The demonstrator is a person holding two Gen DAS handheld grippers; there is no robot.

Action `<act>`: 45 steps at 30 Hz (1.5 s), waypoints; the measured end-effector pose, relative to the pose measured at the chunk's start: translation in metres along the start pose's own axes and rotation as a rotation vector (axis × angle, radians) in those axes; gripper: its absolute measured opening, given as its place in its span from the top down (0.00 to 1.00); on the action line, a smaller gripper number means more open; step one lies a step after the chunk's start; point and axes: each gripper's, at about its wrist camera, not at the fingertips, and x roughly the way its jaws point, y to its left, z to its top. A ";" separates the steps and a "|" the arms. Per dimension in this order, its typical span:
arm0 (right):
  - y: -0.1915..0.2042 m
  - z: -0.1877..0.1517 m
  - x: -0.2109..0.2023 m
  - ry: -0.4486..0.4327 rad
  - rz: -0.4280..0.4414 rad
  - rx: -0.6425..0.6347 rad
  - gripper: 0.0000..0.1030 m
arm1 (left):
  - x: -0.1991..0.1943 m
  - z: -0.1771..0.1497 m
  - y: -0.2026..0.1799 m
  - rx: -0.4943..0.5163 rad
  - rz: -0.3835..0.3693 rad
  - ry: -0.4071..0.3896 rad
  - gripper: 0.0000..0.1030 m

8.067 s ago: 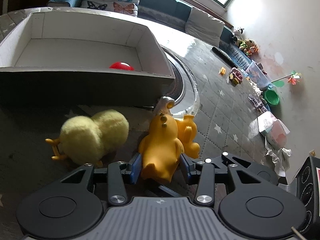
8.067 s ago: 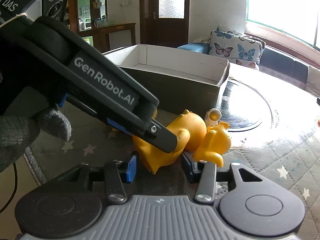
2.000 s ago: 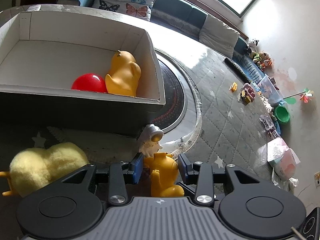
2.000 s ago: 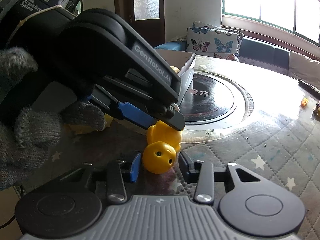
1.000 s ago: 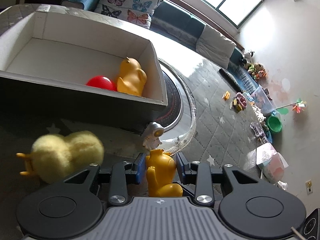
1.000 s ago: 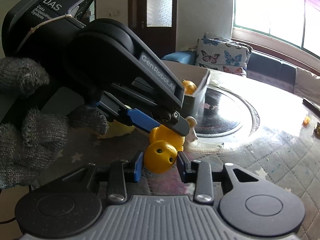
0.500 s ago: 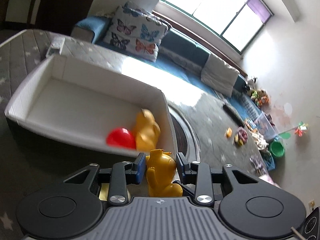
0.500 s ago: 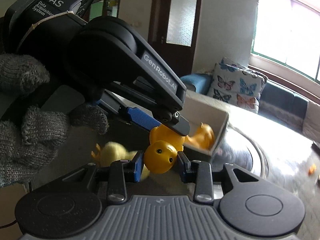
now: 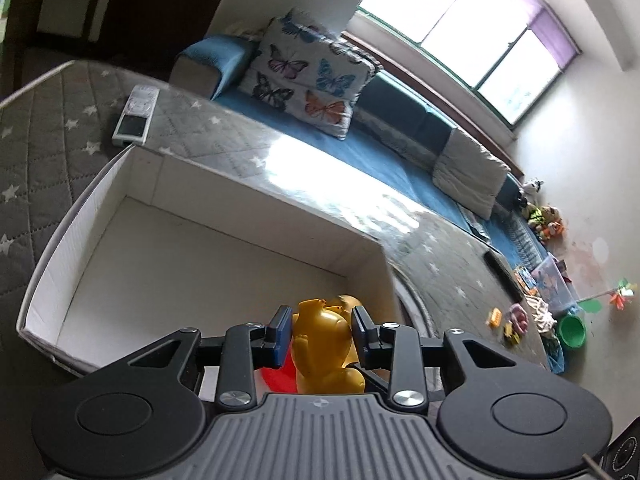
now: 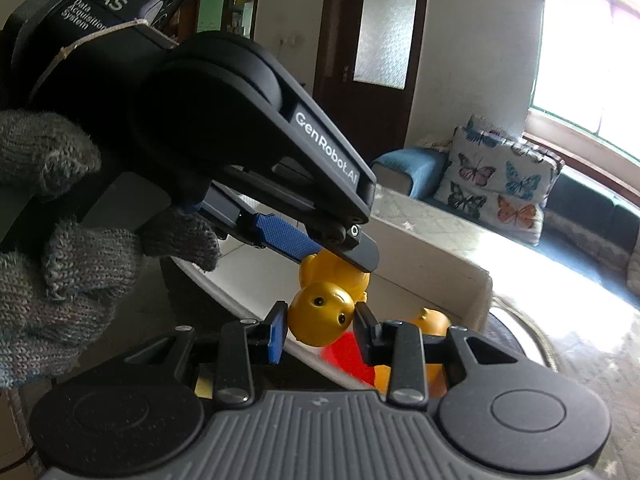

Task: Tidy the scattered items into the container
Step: 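Carry the yellow duck into the box and open the left gripper, then withdraw the left gripper from the box toward the astronaut figure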

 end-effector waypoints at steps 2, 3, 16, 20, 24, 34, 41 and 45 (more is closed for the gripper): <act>-0.003 0.003 0.012 0.018 0.017 0.006 0.67 | 0.008 0.004 0.007 -0.014 0.011 0.012 0.66; -0.004 0.003 0.018 0.028 0.022 0.006 0.67 | 0.013 0.006 0.010 -0.021 0.016 0.019 0.66; -0.014 0.006 0.057 0.108 0.079 0.040 0.66 | 0.046 0.011 0.034 -0.087 0.039 0.083 0.66; -0.017 0.007 0.059 0.115 0.085 0.051 0.66 | 0.050 0.009 0.036 -0.088 0.047 0.095 0.68; -0.015 0.008 0.055 0.115 0.078 0.051 0.66 | 0.050 0.008 0.037 -0.087 0.057 0.097 0.68; -0.013 0.007 0.029 0.074 0.042 0.070 0.66 | 0.035 0.006 0.031 -0.060 0.055 0.070 0.68; -0.008 0.001 0.001 0.034 0.013 0.067 0.65 | 0.019 -0.004 0.020 -0.029 0.049 0.052 0.68; -0.004 -0.003 -0.014 0.016 -0.010 0.061 0.58 | 0.011 -0.011 0.013 -0.010 0.048 0.046 0.67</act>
